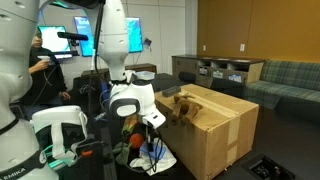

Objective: Put the objects on top of the box on to the table and the objects on the table on top of the box

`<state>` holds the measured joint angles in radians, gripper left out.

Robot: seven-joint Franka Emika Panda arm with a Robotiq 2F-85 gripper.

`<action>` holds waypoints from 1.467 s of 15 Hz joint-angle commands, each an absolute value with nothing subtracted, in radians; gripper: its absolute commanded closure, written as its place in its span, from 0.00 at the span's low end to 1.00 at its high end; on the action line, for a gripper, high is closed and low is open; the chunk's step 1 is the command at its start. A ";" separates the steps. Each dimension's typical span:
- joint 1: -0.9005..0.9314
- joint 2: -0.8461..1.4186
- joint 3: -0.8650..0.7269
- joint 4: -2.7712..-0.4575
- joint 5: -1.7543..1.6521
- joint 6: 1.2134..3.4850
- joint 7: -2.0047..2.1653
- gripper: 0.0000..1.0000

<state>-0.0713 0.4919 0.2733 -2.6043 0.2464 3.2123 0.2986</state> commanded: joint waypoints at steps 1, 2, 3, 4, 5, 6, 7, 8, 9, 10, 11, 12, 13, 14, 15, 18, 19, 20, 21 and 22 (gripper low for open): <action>-0.124 0.312 0.346 -2.694 0.241 3.081 0.260 1.00; -0.126 0.271 0.363 -2.706 0.253 3.036 0.249 1.00; -0.124 0.224 0.380 -2.720 0.265 2.986 0.234 1.00; -0.109 0.180 0.383 -2.731 0.280 2.941 0.223 1.00; -0.095 0.142 0.390 -2.738 0.298 2.893 0.206 1.00; -0.066 0.098 0.377 -2.748 0.309 2.850 0.200 1.00; -0.036 0.062 0.358 -2.757 0.313 2.813 0.197 1.00; -0.008 0.023 0.338 -2.764 0.312 2.769 0.198 1.00; 0.018 -0.006 0.315 -2.772 0.297 2.737 0.211 1.00; 0.039 -0.038 0.295 -2.780 0.280 2.700 0.224 1.00; 0.056 -0.075 0.276 -2.789 0.264 2.664 0.235 1.00; 0.065 -0.067 0.251 -2.744 0.197 2.626 0.282 1.00; 0.071 -0.102 0.238 -2.747 0.166 2.598 0.297 1.00; 0.074 -0.130 0.228 -2.746 0.118 2.578 0.327 1.00; 0.075 -0.159 0.221 -2.742 0.087 2.554 0.340 1.00; 0.074 -0.238 0.221 -2.751 0.008 2.520 0.370 1.00; 0.073 -0.257 0.227 -2.745 -0.016 2.513 0.378 1.00; 0.073 -0.275 0.230 -2.734 -0.029 2.498 0.378 1.00; 0.073 -0.291 0.235 -2.719 -0.046 2.486 0.381 1.00; 0.074 -0.306 0.238 -2.704 -0.057 2.473 0.380 1.00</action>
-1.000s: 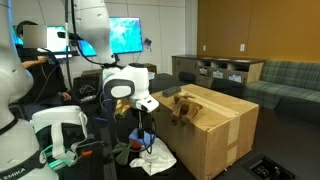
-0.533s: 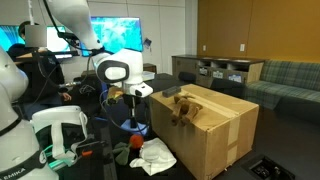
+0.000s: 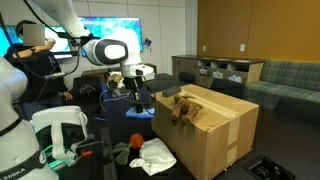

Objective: Put the objects on top of the box on to the table and the objects on the table on top of the box

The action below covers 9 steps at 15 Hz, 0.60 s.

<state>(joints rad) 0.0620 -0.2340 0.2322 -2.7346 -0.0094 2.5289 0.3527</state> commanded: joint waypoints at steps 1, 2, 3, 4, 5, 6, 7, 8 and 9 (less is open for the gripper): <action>0.076 -0.314 0.242 -2.682 -0.066 2.458 0.378 1.00; 0.072 -0.320 0.252 -2.663 -0.087 2.456 0.390 1.00; 0.072 -0.325 0.256 -2.635 -0.098 2.439 0.385 1.00; 0.069 -0.322 0.265 -2.611 -0.118 2.439 0.393 1.00; 0.068 -0.316 0.269 -2.579 -0.131 2.429 0.395 1.00; 0.064 -0.303 0.276 -2.549 -0.149 2.429 0.403 1.00; 0.071 -0.287 0.272 -2.513 -0.144 2.410 0.386 1.00; 0.066 -0.270 0.277 -2.480 -0.157 2.410 0.397 1.00; 0.067 -0.244 0.280 -2.444 -0.161 2.405 0.395 1.00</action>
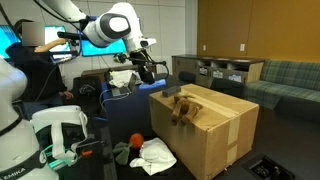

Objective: Put the objects on top of the box on to the table and the objects on the table on top of the box

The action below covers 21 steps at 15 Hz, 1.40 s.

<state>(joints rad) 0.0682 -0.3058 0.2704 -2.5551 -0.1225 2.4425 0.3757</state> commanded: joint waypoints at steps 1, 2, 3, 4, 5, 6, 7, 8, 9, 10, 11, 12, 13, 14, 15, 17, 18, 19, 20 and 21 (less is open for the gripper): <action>0.069 -0.224 0.280 -2.409 -0.166 2.398 0.391 1.00; 0.068 -0.196 0.287 -2.375 -0.183 2.403 0.401 1.00; 0.070 -0.170 0.287 -2.341 -0.192 2.401 0.402 1.00; 0.074 -0.133 0.290 -2.304 -0.204 2.401 0.404 1.00; 0.078 -0.099 0.291 -2.267 -0.221 2.401 0.410 1.00; 0.084 -0.061 0.291 -2.232 -0.239 2.405 0.416 1.00; 0.091 -0.026 0.288 -2.198 -0.256 2.406 0.423 1.00; 0.100 0.013 0.283 -2.160 -0.276 2.404 0.432 1.00; 0.110 0.051 0.276 -2.127 -0.299 2.407 0.445 1.00; 0.123 0.091 0.267 -2.090 -0.315 2.407 0.451 1.00; 0.137 0.130 0.256 -2.054 -0.331 2.407 0.456 1.00; 0.150 0.165 0.243 -2.019 -0.348 2.408 0.463 1.00; 0.165 0.208 0.227 -1.979 -0.355 2.408 0.460 1.00; 0.178 0.244 0.210 -1.940 -0.351 2.405 0.449 1.00; 0.192 0.285 0.191 -1.904 -0.361 2.413 0.453 1.00; 0.217 0.357 0.150 -1.827 -0.359 2.417 0.445 1.00; 0.227 0.396 0.129 -1.785 -0.357 2.416 0.439 1.00; 0.238 0.427 0.108 -1.751 -0.356 2.417 0.438 1.00; 0.250 0.460 0.085 -1.719 -0.362 2.421 0.442 1.00; 0.258 0.494 0.065 -1.684 -0.360 2.419 0.438 1.00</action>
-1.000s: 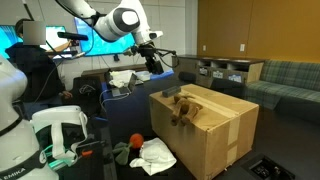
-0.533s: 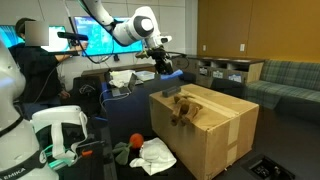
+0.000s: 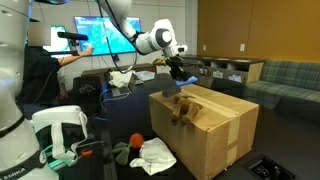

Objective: Put the objects on top of the box on to the table and the objects on the table on top of the box

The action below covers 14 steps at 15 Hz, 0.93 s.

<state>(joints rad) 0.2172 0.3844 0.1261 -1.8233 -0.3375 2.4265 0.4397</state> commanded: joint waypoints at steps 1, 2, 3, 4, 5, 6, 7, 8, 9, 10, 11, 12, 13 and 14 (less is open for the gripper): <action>0.266 0.521 0.046 -1.660 -0.359 2.423 0.436 1.00; 0.270 0.549 0.027 -1.628 -0.356 2.417 0.430 1.00; 0.276 0.576 0.010 -1.604 -0.355 2.417 0.431 1.00; 0.277 0.600 -0.004 -1.584 -0.348 2.414 0.427 1.00; 0.281 0.619 -0.019 -1.565 -0.349 2.412 0.426 1.00; 0.280 0.631 -0.028 -1.549 -0.342 2.407 0.422 1.00; 0.283 0.646 -0.040 -1.538 -0.343 2.410 0.425 1.00; 0.286 0.656 -0.050 -1.527 -0.344 2.410 0.426 1.00; 0.288 0.664 -0.060 -1.519 -0.346 2.412 0.429 1.00; 0.290 0.670 -0.067 -1.513 -0.345 2.413 0.430 1.00; 0.293 0.671 -0.074 -1.511 -0.346 2.413 0.433 0.75; 0.294 0.669 -0.079 -1.510 -0.346 2.413 0.431 0.73; 0.296 0.663 -0.083 -1.514 -0.346 2.415 0.431 0.67; 0.298 0.654 -0.087 -1.520 -0.348 2.417 0.431 0.60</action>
<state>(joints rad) 0.2762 0.6537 -0.0603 -1.5504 -0.3382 2.4262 0.4347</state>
